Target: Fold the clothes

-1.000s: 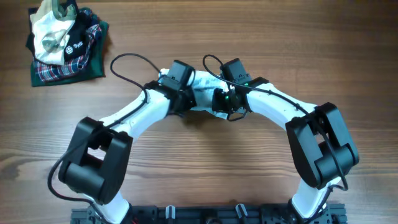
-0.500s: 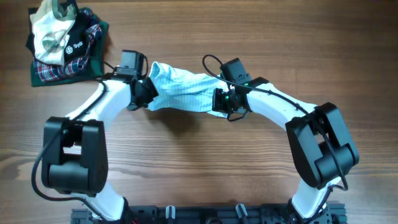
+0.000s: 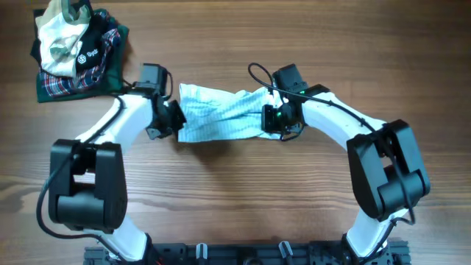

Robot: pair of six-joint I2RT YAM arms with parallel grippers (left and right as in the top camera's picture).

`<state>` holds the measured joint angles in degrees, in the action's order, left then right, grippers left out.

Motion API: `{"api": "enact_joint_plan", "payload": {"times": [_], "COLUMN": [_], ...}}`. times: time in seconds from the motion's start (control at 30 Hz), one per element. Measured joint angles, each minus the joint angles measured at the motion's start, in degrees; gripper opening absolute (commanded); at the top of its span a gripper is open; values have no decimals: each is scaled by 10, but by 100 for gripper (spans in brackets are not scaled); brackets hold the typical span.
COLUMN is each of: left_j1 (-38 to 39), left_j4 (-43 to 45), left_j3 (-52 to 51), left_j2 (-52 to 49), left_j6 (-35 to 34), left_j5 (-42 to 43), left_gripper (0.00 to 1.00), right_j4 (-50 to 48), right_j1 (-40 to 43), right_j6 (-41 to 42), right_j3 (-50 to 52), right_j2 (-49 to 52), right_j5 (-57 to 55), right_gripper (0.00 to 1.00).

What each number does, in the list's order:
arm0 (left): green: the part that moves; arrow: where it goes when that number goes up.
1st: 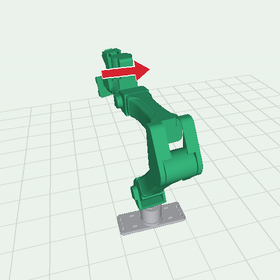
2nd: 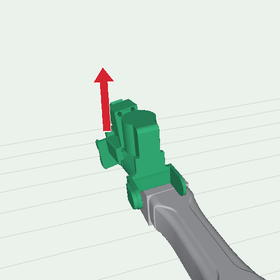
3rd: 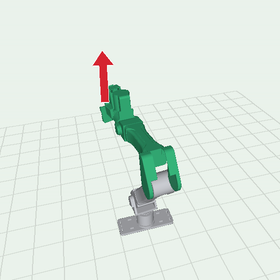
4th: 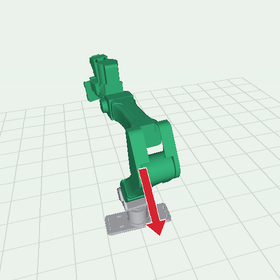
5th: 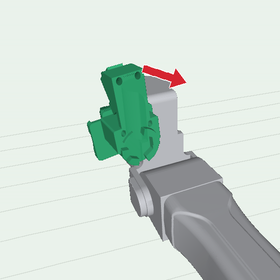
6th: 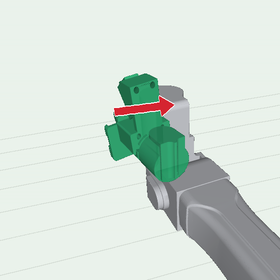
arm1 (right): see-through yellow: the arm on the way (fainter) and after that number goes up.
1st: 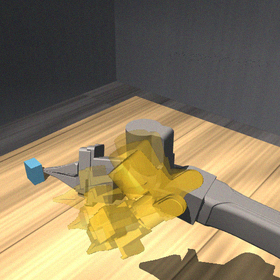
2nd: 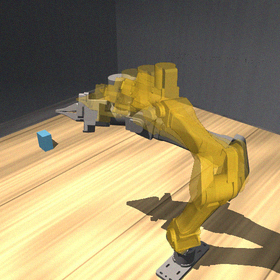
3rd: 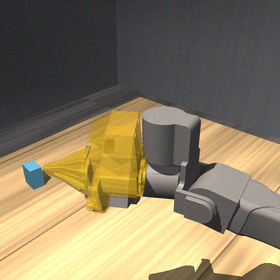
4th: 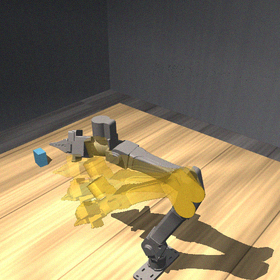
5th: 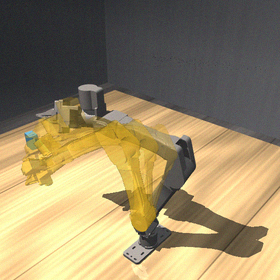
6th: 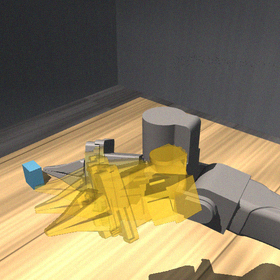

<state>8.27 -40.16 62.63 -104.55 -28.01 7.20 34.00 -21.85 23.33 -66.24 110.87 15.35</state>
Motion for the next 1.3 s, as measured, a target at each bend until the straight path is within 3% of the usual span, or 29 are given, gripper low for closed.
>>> {"api": "enact_joint_plan", "payload": {"times": [0.13,0.37,0.5,0.53,0.57,0.63,0.77,0.83,0.9,0.93,1.0,1.03,1.17,1.2,1.3], "left_j1": [49,66,66,66,66,66,66,66,66,66,66,66,66,66,66], "left_j4": [-24,-29,-36,-35,-34,-30,-29,-23,-1,12,49,72,137,150,168], "left_j3": [0,0,0,0,0,0,0,0,0,0,0,0,0,0,0], "left_j2": [0,0,1,1,1,1,5,20,47,63,99,110,114,112,87], "left_j6": [5,5,6,6,4,7,7,7,7,7,8,7,5,7,2], "left_j5": [-3,-33,-77,-92,-105,-125,-134,-134,-134,-134,-134,-133,-111,-102,-78], "left_gripper": [4,6,28,38,49,71,77,77,74,67,43,33,8,4,4], "right_j4": [48,85,97,97,97,80,19,-16,-52,-69,-92,-101,-114,-121,-138], "right_j1": [2,4,33,41,49,59,59,59,59,59,59,59,59,59,59], "right_j6": [-5,-13,-33,-38,-44,-61,-96,-107,-117,-123,-130,-133,-132,-132,-132], "right_j3": [-2,-2,-2,-3,-3,-3,-21,-31,-34,-35,-35,-35,-35,-36,-36], "right_j2": [0,-14,-45,-48,-49,-49,-49,-49,-49,-49,-49,-49,-47,-44,-23], "right_j5": [0,-10,-22,-23,-24,-24,-24,-24,-24,-24,-25,-25,-24,-23,-10], "right_gripper": [8,20,23,25,32,57,63,57,32,20,4,4,4,4,4]}}
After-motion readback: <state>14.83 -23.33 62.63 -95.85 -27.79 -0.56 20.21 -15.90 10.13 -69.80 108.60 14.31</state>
